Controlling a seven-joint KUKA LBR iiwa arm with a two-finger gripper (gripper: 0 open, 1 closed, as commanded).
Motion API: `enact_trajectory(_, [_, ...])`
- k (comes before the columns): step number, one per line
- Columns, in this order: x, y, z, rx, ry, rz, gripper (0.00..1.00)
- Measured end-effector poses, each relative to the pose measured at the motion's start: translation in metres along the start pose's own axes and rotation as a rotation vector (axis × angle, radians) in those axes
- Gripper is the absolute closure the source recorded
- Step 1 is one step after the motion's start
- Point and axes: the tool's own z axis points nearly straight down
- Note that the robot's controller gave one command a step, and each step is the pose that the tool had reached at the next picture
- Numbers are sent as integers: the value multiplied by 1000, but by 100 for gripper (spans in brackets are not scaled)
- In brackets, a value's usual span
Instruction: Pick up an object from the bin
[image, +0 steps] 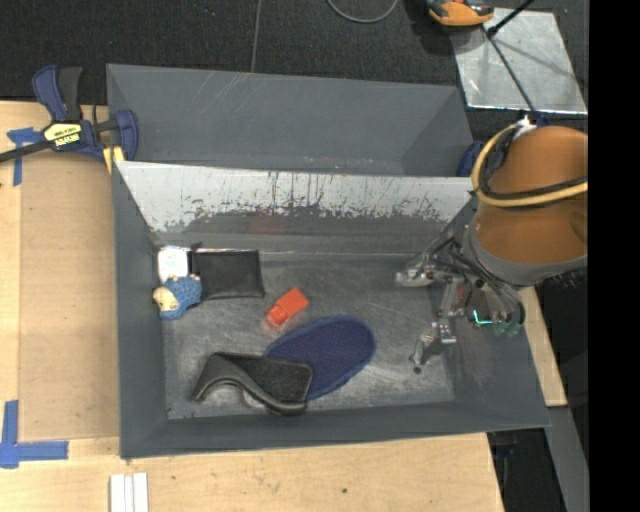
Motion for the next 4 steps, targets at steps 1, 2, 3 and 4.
enact_trajectory(1, [-30,79,61,-2,-4,-184,0])
enact_trajectory(2, [-24,85,72,1,-4,-318,0])
enact_trajectory(3, [-5,81,72,0,-3,-245,0])
enact_trajectory(4, [3,88,130,1,-15,-143,0])
